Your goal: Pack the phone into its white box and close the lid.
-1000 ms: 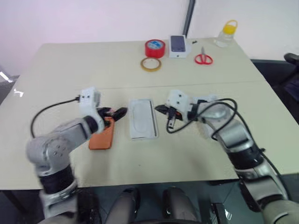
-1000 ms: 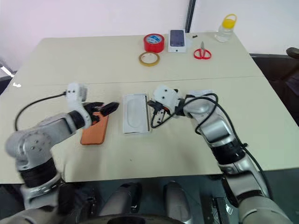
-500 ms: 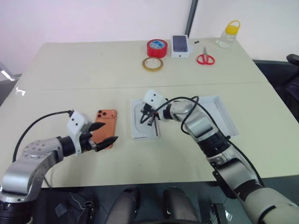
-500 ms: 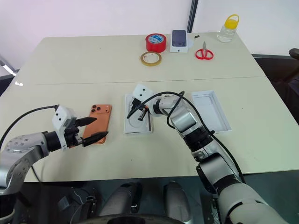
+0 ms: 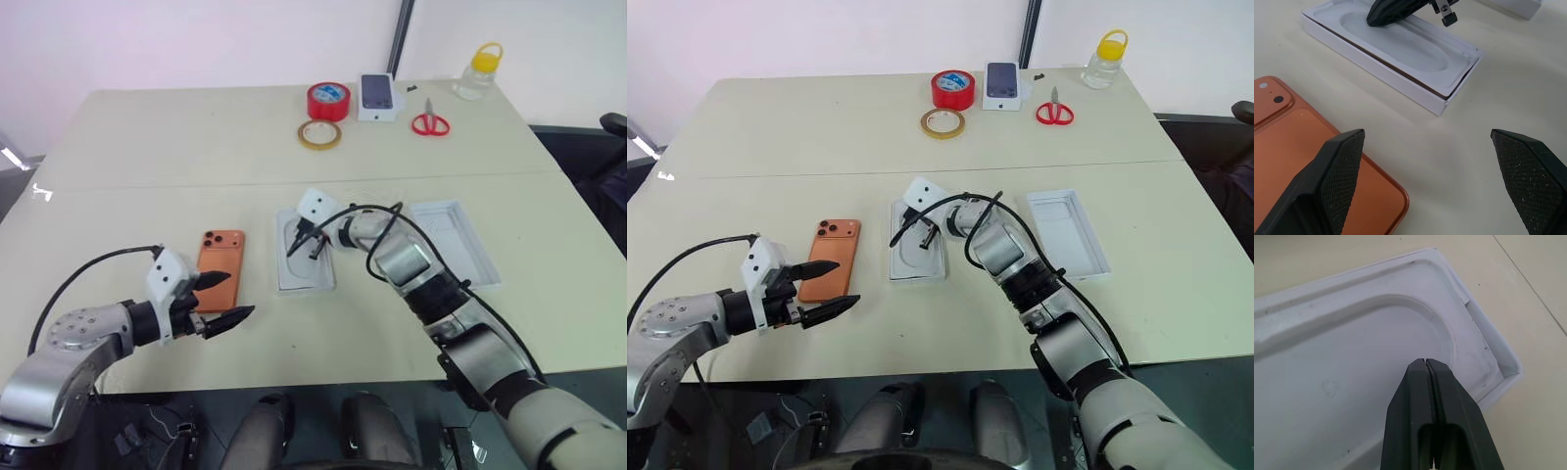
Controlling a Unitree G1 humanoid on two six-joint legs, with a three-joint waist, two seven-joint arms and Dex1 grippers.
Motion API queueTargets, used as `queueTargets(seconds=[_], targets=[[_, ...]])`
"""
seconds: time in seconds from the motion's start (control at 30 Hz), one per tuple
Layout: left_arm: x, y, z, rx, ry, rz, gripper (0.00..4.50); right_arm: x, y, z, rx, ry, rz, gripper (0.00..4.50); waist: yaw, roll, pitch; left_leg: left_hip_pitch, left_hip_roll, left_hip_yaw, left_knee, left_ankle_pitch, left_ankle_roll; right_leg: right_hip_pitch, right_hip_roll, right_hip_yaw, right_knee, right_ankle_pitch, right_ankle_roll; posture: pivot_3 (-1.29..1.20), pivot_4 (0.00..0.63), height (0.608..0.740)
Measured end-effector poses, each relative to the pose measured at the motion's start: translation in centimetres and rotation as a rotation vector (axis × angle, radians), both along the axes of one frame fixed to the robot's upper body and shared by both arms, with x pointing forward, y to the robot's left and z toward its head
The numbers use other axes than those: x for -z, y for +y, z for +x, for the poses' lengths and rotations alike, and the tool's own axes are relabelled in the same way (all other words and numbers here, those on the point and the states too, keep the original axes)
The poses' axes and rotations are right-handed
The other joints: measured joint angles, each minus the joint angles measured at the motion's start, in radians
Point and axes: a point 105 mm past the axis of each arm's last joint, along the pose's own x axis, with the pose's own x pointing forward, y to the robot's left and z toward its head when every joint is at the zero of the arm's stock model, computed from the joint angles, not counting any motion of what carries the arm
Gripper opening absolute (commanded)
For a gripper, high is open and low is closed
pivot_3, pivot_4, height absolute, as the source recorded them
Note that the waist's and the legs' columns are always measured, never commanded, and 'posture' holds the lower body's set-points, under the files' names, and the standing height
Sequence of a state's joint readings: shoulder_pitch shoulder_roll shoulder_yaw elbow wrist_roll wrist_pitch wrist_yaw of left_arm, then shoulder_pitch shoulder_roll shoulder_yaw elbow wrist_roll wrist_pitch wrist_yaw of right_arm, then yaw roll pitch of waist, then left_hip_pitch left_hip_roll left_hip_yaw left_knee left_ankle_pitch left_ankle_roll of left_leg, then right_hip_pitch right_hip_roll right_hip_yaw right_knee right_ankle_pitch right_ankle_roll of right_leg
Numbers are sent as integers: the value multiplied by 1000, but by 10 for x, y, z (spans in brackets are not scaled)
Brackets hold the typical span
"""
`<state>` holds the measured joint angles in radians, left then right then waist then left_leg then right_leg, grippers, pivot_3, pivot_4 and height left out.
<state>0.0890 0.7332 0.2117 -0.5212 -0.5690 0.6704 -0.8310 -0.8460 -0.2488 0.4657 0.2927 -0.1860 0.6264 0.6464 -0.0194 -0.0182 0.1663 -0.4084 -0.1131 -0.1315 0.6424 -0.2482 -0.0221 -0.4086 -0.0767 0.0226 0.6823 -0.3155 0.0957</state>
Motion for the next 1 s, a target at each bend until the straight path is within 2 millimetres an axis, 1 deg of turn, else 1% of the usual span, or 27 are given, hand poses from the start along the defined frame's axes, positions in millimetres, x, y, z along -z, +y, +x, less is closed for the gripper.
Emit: queueTargets(seconds=[0.17,0.27,0.37,0.47,0.67,0.77,0.9,0.93,1.0], targets=[[0,-3,1,-1,-3,-16,4355,-2,-5,-2,-5,-30,-48,27,0,0,0,0,0,0,0,0,0,0,0,0,0,0,0,0,150,740],[2,-6,1,3,4,-25,4355,-6,-1,-8,-33,-39,-36,27,-2,0,0,0,0,0,0,0,0,0,0,0,0,0,0,0,150,740],[2,-6,1,-4,3,-25,4355,-13,9,-21,-111,-30,8,27,-1,0,0,0,0,0,0,0,0,0,0,0,0,0,0,0,150,740],[2,-4,2,-17,4,-24,4355,-17,15,-40,-203,8,34,27,2,0,0,0,0,0,0,0,0,0,0,0,0,0,0,0,150,740],[1,4,6,-78,24,-42,4355,4,6,-62,-271,115,-18,27,1,0,0,0,0,0,0,0,1,0,0,0,0,0,0,0,150,740],[2,9,8,-111,39,-44,4355,11,8,-73,-311,153,-28,27,-2,0,0,0,0,0,0,-1,1,0,0,0,0,0,0,0,150,740],[0,16,12,-169,39,-55,4355,7,17,-72,-314,124,-1,27,0,0,0,0,0,0,0,0,1,0,0,0,0,0,0,0,150,740],[0,19,14,-193,42,-66,4428,4,21,-69,-305,106,19,7,0,0,0,0,0,0,0,0,1,0,0,0,0,0,0,0,150,740],[-2,28,21,-278,63,-119,4428,-4,29,-63,-284,80,59,7,1,0,0,0,0,0,0,0,0,0,0,0,0,0,0,0,150,740]])
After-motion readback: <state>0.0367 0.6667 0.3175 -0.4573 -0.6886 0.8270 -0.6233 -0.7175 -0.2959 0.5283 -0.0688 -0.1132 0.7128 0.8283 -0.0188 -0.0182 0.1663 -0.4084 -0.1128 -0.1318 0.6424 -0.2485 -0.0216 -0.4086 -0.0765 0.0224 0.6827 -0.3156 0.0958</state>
